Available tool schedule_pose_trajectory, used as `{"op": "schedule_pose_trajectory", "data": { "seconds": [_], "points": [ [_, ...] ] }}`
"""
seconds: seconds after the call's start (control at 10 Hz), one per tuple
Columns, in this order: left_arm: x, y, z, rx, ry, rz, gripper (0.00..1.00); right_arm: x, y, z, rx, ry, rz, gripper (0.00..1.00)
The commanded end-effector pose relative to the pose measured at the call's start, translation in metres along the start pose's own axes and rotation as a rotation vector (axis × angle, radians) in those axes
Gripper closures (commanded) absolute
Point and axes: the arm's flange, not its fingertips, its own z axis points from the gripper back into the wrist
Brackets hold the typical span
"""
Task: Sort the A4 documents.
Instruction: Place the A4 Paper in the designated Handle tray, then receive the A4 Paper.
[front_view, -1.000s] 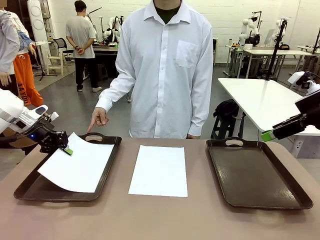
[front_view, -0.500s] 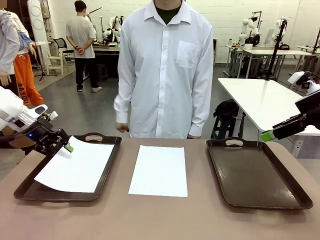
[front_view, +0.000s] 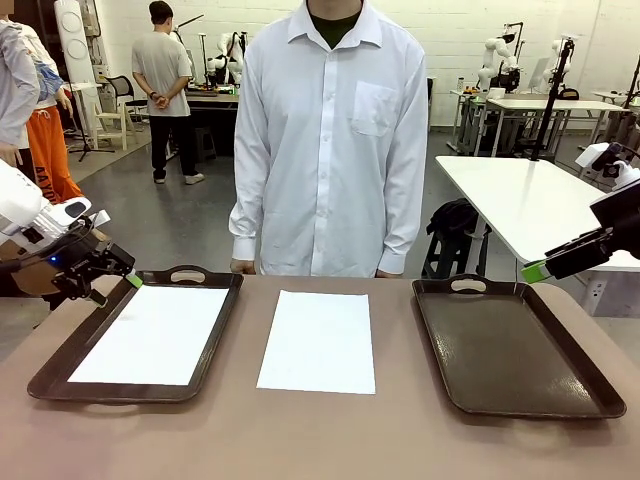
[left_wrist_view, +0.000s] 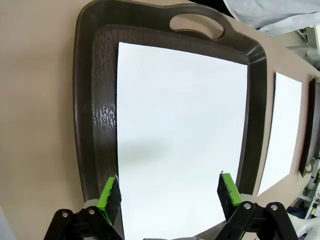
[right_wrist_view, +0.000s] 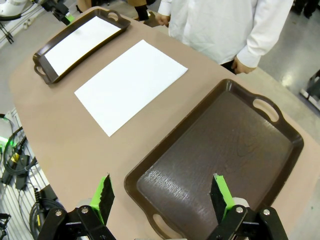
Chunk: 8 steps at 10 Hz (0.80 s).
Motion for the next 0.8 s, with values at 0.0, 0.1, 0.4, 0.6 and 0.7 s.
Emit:
{"op": "schedule_pose_trajectory", "data": {
  "seconds": [0.0,0.1,0.4,0.6,0.7],
  "points": [
    [-0.0051,-0.0042,0.0030,-0.035,-0.027,0.078,0.00,-0.0012,-0.0022,-0.0026,0.019,-0.008,0.002,0.00],
    [0.0000,0.0000,0.0000,0.000,0.000,0.000,0.00,-0.0012,-0.0022,-0.0026,0.019,-0.008,0.002,0.00],
    [0.0000,0.0000,0.0000,0.000,0.000,0.000,0.00,-0.0012,-0.0022,-0.0026,0.019,-0.008,0.002,0.00],
    [0.0000,0.0000,0.0000,0.000,0.000,0.000,0.00,-0.0012,-0.0022,-0.0026,0.019,-0.008,0.002,0.00],
    [0.0000,0.0000,0.0000,0.000,0.000,0.000,0.00,-0.0012,-0.0022,-0.0026,0.019,-0.008,0.002,0.00]
  ]
}}
